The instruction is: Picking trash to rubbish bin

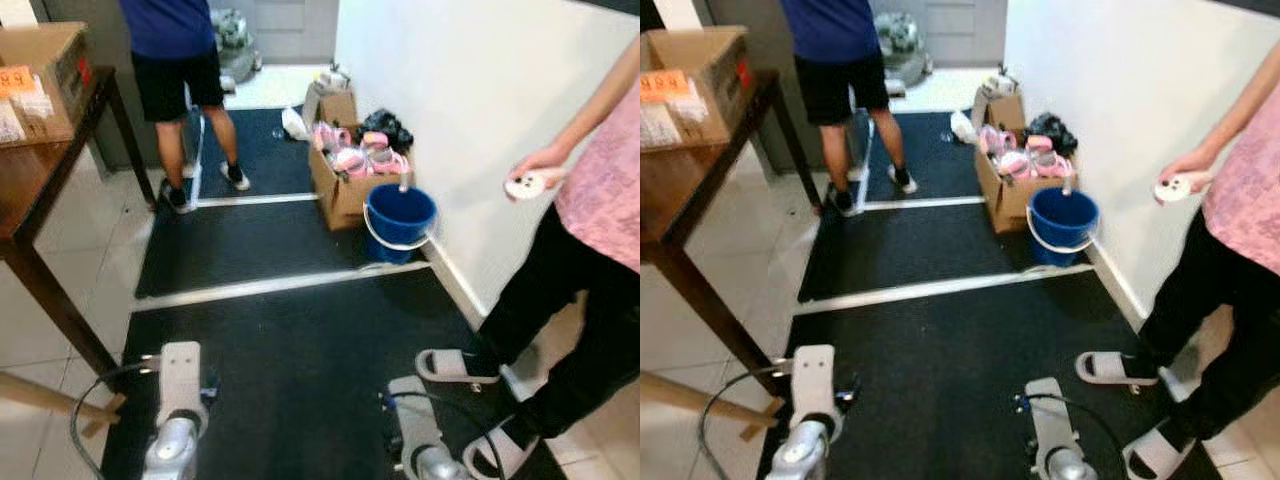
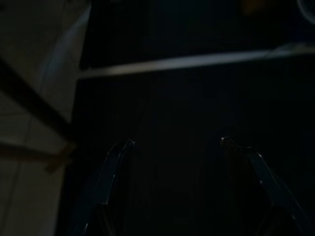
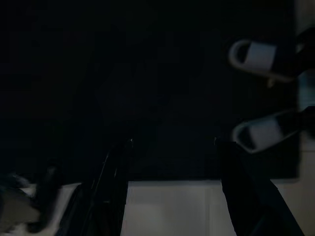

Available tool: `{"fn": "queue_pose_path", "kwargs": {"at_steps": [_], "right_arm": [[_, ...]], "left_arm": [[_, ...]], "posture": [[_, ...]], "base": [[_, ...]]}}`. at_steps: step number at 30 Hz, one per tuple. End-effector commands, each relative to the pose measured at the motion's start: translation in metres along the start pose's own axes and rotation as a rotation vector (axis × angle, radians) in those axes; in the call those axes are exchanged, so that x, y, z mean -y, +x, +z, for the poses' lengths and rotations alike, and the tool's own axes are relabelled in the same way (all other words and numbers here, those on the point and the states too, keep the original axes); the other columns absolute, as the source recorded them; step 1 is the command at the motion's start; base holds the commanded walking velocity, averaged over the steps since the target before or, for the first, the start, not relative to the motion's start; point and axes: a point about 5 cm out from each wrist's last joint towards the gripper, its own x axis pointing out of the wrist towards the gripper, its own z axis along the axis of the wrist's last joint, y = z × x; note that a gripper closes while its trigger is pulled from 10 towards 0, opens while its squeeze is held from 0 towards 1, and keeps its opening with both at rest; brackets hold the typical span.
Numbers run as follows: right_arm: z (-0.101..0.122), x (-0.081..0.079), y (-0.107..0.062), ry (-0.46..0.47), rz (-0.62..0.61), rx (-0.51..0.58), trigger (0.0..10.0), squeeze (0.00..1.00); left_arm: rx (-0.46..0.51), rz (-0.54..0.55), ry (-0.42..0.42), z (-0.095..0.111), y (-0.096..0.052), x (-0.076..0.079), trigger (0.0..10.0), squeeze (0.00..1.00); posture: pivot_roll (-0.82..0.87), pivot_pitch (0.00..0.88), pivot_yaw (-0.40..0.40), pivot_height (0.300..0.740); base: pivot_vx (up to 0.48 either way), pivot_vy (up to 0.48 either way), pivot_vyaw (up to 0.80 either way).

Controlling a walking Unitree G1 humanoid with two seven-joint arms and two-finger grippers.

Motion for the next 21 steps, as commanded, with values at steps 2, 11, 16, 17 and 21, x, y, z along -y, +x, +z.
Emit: {"fn": "queue_pose_path", "kwargs": {"at_steps": [2,11,16,17,21], "right_arm": [[-0.0018,-0.0027,-0.0003,0.003,0.003,-0.007,10.0,0.00],[-0.0027,-0.0008,-0.0006,0.008,-0.003,-0.008,10.0,0.00],[-0.0041,-0.0014,-0.0010,0.009,-0.002,-0.010,10.0,0.00],[-0.0042,-0.0016,-0.0011,0.009,-0.002,-0.011,10.0,0.00],[-0.0049,-0.0019,-0.0013,0.007,0.000,-0.012,10.0,0.00]], "left_arm": [[-0.022,0.003,0.006,-0.0059,-0.0028,-0.0012,10.0,0.00],[0.003,-0.004,-0.016,-0.0033,-0.0026,0.0012,10.0,0.00],[0.003,-0.001,-0.006,-0.0027,-0.0023,0.0013,10.0,0.00],[0.004,-0.001,-0.006,-0.0026,-0.0024,0.0012,10.0,0.00],[0.004,0.000,-0.005,-0.0031,-0.0027,0.0013,10.0,0.00]], "posture": [[0.02,0.042,-0.012,0.740],[0.01,0.049,-0.009,0.740],[0.01,0.054,-0.008,0.740],[0.01,0.054,-0.008,0.740],[0.01,0.053,-0.011,0.740]], "base": [[0.375,0.000,0.00],[0.357,0.000,0.00],[0.000,0.000,0.00],[0.000,0.000,0.00],[0.000,0.000,0.00]]}}
